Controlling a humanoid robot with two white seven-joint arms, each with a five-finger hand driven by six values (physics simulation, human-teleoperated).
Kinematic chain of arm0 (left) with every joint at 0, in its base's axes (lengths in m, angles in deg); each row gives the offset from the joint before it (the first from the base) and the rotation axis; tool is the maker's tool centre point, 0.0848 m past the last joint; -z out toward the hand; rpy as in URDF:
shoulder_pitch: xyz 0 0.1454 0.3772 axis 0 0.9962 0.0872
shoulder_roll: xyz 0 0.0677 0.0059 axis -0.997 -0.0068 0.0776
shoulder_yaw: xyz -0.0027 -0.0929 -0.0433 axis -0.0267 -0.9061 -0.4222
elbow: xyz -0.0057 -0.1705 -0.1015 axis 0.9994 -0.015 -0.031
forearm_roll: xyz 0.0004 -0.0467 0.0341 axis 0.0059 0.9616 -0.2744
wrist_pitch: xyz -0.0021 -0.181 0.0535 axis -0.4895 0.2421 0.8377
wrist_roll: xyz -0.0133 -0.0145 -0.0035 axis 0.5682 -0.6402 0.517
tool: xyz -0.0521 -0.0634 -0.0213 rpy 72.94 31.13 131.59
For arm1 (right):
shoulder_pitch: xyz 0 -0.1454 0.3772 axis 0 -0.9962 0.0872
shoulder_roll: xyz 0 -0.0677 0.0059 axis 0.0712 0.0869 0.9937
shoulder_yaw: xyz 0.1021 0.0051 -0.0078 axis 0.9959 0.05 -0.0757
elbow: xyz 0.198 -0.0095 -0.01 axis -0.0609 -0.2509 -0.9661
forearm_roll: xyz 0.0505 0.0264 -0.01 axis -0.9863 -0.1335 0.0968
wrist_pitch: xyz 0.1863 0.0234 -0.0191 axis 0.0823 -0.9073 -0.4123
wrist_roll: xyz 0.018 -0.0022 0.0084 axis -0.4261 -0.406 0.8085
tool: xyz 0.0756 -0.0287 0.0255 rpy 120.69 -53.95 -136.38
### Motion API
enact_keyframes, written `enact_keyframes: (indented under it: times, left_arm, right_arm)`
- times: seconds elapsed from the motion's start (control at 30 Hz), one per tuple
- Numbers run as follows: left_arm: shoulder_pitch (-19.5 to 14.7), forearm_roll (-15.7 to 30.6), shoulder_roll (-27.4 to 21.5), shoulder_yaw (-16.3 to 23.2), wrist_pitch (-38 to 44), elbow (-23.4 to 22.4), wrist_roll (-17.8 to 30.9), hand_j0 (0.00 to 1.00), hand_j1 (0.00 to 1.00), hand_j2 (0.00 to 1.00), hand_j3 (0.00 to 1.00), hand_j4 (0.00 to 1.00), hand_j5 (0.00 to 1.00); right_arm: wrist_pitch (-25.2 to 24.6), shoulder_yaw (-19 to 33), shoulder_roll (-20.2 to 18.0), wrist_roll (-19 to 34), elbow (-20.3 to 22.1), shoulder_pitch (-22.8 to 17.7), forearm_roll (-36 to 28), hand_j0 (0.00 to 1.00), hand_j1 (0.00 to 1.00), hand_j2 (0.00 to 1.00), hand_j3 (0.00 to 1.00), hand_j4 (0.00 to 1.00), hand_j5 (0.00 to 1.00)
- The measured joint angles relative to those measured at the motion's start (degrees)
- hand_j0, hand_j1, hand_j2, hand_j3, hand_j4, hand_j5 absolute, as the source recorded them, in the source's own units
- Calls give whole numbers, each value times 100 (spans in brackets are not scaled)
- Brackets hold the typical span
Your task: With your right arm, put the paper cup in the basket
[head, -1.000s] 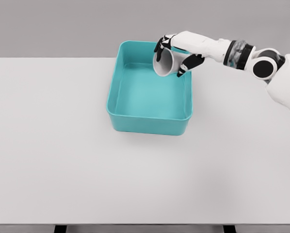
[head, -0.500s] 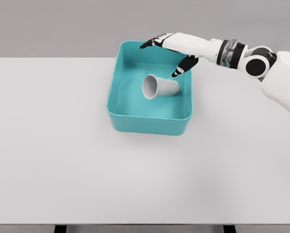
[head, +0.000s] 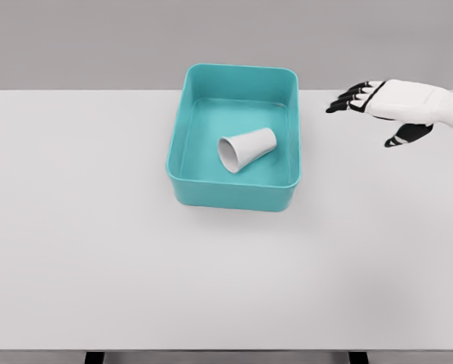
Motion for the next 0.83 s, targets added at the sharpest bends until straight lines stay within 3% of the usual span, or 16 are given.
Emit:
enact_keyframes:
  times: [0.13,0.33,0.67,0.83]
  left_arm:
    - [26,-3,0,1,2,-6,0,100,100,100,100,100,100]
    - [9,54,0,-41,-18,0,0,100,100,100,100,100,100]
    - [-114,90,0,-36,-38,39,0,100,100,100,100,100,100]
    - [0,86,0,-23,-17,17,0,100,100,100,100,100,100]
  right_arm:
    - [0,-14,-114,5,148,-44,128,100,100,100,100,100,100]
    - [1,-41,-111,7,160,-580,167,100,100,100,100,100,100]
    - [-1,-3,-16,6,-16,-439,164,100,100,100,100,100,100]
    - [0,4,112,6,-115,-483,166,100,100,100,100,100,100]
